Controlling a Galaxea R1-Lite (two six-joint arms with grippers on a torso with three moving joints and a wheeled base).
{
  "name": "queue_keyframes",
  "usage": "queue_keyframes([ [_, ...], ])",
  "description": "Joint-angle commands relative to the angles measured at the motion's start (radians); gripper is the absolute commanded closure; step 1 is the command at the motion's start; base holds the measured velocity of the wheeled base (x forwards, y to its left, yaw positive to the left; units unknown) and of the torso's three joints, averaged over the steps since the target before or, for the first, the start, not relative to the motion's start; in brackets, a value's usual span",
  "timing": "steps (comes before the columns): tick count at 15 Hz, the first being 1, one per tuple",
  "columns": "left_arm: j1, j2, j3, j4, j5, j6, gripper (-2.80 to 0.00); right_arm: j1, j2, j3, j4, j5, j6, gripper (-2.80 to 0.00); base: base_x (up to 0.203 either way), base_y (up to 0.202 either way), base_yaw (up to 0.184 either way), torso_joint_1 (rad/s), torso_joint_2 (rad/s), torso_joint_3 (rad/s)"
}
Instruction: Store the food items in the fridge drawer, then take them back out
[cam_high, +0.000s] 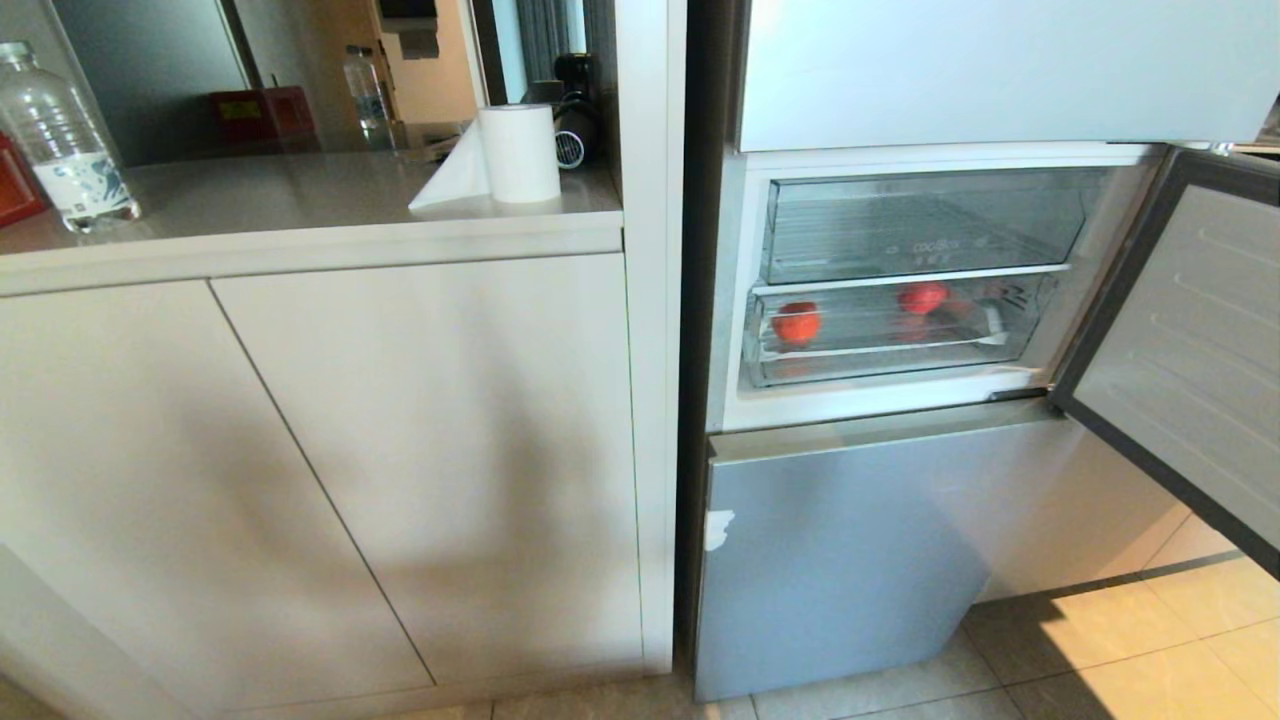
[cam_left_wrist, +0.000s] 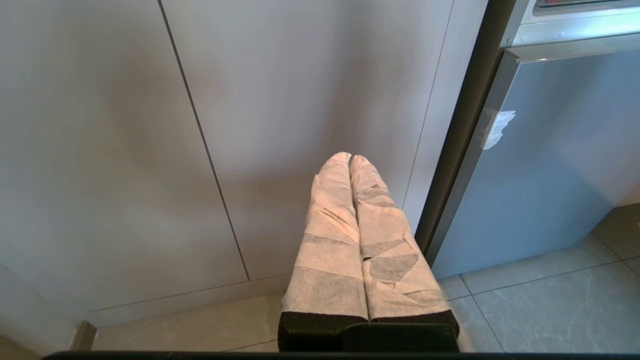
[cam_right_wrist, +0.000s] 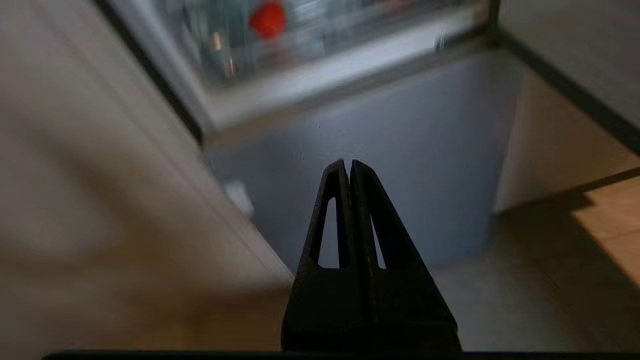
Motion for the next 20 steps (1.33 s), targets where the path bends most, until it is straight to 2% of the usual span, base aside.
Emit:
queue_keyframes([
  [1, 0.000, 0.000, 0.002, 0.000, 0.000, 0.000, 0.00, 0.113, -0.227, 0.148, 0.031, -0.040, -0.140, 0.00, 0.000, 0.000, 0.000, 0.000, 0.00, 0.000],
  [3, 0.000, 0.000, 0.002, 0.000, 0.000, 0.000, 0.00, 0.086, -0.381, 0.229, 0.131, -0.063, -0.212, 0.00, 0.000, 0.000, 0.000, 0.000, 0.00, 0.000],
  [5, 0.000, 0.000, 0.002, 0.000, 0.000, 0.000, 0.00, 0.058, -0.534, 0.251, 0.216, -0.039, -0.267, 0.00, 0.000, 0.000, 0.000, 0.000, 0.00, 0.000],
  [8, 0.000, 0.000, 0.002, 0.000, 0.000, 0.000, 0.00, 0.041, -0.601, 0.271, 0.255, -0.017, -0.320, 0.00, 0.000, 0.000, 0.000, 0.000, 0.00, 0.000],
  [15, 0.000, 0.000, 0.002, 0.000, 0.000, 0.000, 0.00, 0.041, -0.601, 0.272, 0.255, -0.023, -0.319, 0.00, 0.000, 0.000, -0.010, 0.000, 0.00, 0.000],
  [20, 0.000, 0.000, 0.002, 0.000, 0.000, 0.000, 0.00, 0.041, -0.601, 0.272, 0.255, -0.025, -0.315, 0.00, -0.004, 0.006, -0.167, 0.002, 0.00, 0.003],
])
